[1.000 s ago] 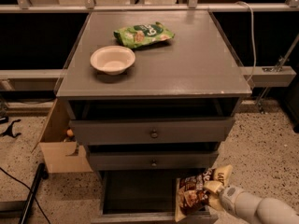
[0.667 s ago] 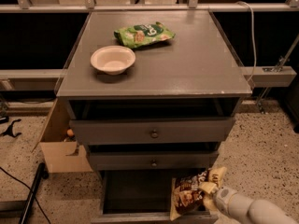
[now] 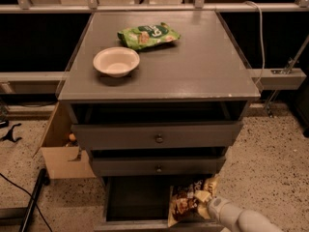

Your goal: Place brown chip bag into bottom drawer

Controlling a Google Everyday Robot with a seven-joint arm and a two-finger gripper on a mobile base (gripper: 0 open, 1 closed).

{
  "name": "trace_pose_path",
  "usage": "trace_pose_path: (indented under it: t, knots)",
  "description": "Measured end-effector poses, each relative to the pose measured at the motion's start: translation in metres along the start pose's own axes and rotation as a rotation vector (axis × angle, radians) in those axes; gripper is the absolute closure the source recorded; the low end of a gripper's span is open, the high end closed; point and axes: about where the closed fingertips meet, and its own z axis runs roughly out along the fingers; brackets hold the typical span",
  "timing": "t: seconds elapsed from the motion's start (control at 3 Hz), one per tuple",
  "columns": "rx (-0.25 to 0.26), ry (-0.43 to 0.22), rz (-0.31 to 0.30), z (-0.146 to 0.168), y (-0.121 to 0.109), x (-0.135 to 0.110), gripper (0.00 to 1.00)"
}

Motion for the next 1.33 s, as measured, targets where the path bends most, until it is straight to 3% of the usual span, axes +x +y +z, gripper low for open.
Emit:
trace_pose_path:
  t: [0.33, 1.0, 1.33]
  knots:
    - [-0.041, -0.001, -0.008, 0.031, 0.024, -0.004, 1.0]
    - [-0.014, 0.028, 0.037, 0.065, 0.037, 0.002, 1.0]
    - [-0.023, 0.08, 0.134, 0.083, 0.044, 0.011, 1.0]
